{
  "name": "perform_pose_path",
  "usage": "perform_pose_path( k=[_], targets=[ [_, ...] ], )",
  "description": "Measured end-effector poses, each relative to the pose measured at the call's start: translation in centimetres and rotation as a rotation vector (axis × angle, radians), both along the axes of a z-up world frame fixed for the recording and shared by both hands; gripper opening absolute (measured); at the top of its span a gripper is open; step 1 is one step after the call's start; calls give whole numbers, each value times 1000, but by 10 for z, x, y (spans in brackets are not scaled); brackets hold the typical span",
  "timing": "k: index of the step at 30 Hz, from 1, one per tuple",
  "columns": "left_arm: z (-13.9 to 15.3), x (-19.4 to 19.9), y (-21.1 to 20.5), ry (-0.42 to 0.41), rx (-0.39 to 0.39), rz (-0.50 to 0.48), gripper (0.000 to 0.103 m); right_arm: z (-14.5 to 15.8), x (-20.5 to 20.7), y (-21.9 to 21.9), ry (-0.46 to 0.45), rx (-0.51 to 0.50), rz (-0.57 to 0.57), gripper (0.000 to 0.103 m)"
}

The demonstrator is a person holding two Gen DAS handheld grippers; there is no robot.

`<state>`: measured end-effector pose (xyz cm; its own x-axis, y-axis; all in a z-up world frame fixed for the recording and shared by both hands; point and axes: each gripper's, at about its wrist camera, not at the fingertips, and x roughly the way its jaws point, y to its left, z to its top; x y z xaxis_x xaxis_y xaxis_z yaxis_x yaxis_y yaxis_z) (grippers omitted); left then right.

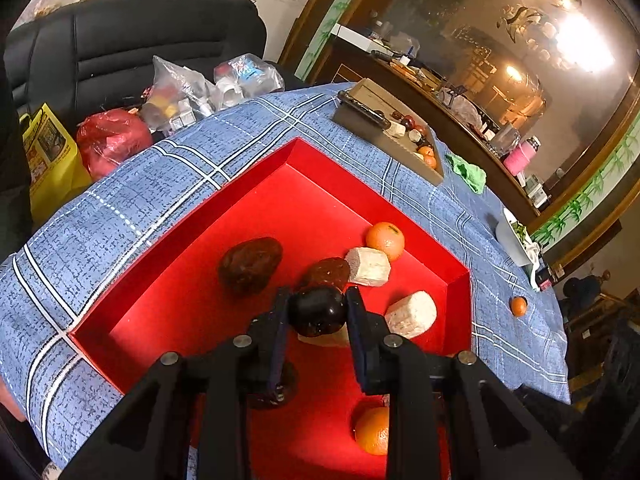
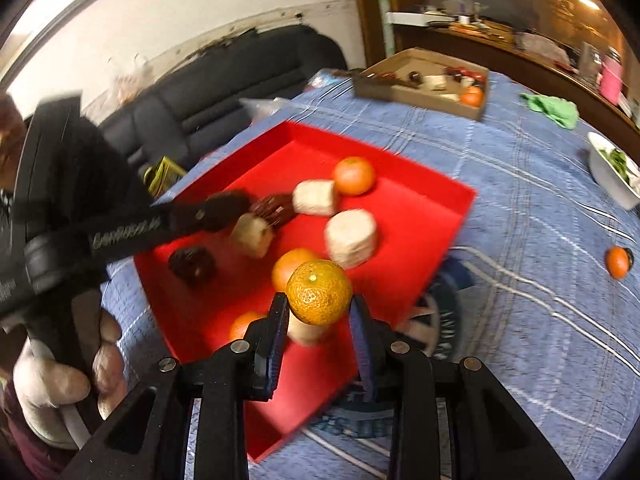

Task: Organize fruits
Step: 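Carry tangerine and dark date into the red tray and open both tools, then move both open tools back toward the last tangerine and dark date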

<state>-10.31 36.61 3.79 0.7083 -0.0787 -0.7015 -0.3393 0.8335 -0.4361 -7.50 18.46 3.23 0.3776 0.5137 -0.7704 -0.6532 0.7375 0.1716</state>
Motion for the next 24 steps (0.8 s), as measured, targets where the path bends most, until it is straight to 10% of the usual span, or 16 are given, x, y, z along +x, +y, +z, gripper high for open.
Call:
perform_pose_path(
  k=[18,24],
  targets=[
    [30,-17,-9,-48,73,42,84,9,-33,-8,-16,35,62,47],
    [43,-18,-31,-76,53,-44,86,19,-27,-65,-54,53,-59,59]
  ],
)
